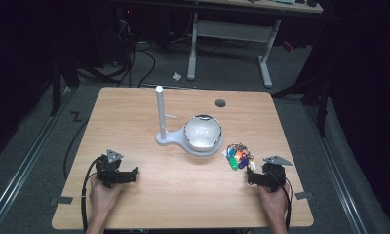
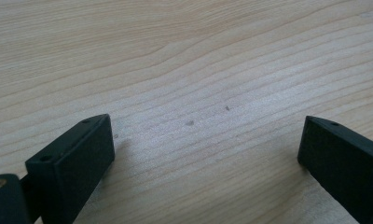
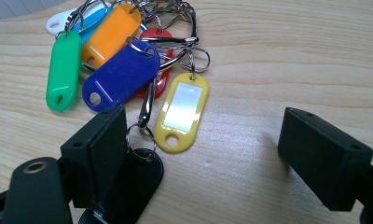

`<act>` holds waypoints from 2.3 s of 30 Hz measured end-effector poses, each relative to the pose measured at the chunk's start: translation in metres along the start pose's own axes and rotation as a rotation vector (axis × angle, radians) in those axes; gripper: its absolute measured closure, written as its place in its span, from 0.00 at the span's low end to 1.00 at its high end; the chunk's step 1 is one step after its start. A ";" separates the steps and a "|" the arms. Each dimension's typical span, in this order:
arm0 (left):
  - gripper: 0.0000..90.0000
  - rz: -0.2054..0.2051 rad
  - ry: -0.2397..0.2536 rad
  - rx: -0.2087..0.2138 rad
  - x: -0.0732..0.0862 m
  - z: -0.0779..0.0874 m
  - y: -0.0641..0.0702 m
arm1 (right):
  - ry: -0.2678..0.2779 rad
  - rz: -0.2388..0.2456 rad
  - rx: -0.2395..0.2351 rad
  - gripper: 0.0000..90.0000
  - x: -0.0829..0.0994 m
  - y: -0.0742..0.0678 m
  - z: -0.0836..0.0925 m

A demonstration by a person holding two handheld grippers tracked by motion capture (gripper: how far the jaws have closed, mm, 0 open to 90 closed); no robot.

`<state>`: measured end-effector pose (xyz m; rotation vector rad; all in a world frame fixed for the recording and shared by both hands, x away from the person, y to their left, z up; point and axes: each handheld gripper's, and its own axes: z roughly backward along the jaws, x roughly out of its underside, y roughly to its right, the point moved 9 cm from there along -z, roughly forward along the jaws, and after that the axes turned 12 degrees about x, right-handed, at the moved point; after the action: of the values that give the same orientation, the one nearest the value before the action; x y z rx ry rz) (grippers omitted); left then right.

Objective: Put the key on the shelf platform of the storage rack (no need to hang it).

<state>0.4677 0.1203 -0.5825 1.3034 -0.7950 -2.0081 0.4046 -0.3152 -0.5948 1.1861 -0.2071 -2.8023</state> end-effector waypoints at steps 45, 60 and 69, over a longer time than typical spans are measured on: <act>0.05 -0.015 -0.004 0.007 0.000 0.001 0.000 | 0.071 -0.011 -0.031 0.38 0.008 0.004 0.037; 0.09 -0.009 0.012 0.009 -0.003 0.001 -0.001 | 0.099 0.059 -0.113 0.41 -0.004 -0.039 0.052; 0.09 -0.011 0.012 0.010 -0.003 0.001 -0.001 | 0.130 0.097 -0.136 0.42 -0.026 -0.055 0.050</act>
<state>0.4677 0.1231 -0.5811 1.3275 -0.7949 -2.0054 0.3849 -0.2527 -0.5509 1.2842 -0.0611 -2.5991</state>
